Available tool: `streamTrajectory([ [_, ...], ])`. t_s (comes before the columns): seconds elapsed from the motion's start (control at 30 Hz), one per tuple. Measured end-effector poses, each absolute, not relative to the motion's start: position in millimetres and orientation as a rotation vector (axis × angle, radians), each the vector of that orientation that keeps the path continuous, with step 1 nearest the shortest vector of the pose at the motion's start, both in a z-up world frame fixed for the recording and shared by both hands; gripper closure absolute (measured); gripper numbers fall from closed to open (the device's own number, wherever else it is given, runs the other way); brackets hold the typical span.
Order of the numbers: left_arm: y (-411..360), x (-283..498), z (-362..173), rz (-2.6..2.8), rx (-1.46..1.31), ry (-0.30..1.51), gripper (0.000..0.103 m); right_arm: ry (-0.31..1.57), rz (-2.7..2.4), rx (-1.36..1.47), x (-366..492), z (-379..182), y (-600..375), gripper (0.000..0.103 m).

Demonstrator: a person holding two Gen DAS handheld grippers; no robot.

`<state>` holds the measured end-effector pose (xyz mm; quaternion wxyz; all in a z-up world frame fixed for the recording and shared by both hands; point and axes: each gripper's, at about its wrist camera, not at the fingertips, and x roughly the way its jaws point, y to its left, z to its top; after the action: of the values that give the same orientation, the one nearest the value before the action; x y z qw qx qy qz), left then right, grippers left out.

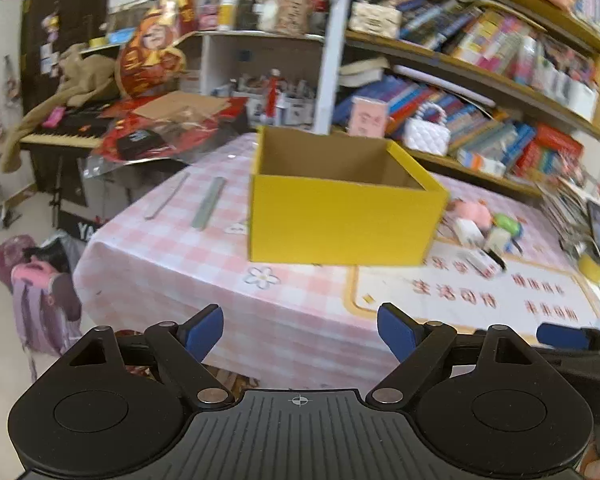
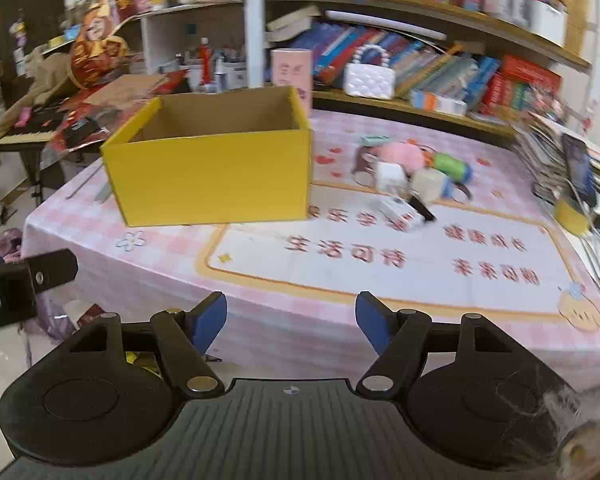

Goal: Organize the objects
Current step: 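Move both tools back from the box toward the remaining toys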

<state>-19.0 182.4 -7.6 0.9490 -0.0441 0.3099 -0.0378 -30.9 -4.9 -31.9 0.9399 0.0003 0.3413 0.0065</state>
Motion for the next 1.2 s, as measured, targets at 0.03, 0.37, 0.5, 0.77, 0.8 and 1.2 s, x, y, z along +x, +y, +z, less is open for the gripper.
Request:
streamTrajectory([
  [0.03, 178.2, -19.3, -7.1, -0.094, -0.074, 0.632, 0.015, 0.698, -0.002, 0.009, -34.3, -32.2, -8.0, 0.033],
  [0.37, 133.3, -15.4, -7.2, -0.227, -0.001, 0.617, 0.011, 0.707, -0.13, 0.03, -49.2, -36.1, -41.2, 0.03],
  [0.5, 113.0, -6.5, -8.3, -0.274, 0.015, 0.628, 0.011, 0.715, -0.198, 0.053, -50.6, -37.9, -61.6, 0.029],
  [0.77, 65.4, 14.2, -12.6, -0.368, 0.049, 0.667, 0.011, 0.732, -0.312, 0.094, -46.4, -40.4, -109.2, 0.027],
  [0.8, 59.1, 16.2, -12.9, -0.374, 0.056, 0.668, 0.01, 0.733, -0.323, 0.098, -45.0, -40.5, -114.9, 0.027],
  [1.2, 3.3, 46.4, -18.4, -0.385, 0.099, 0.705, 0.01, 0.796, -0.367, 0.145, -14.8, -49.7, -176.8, 0.026],
])
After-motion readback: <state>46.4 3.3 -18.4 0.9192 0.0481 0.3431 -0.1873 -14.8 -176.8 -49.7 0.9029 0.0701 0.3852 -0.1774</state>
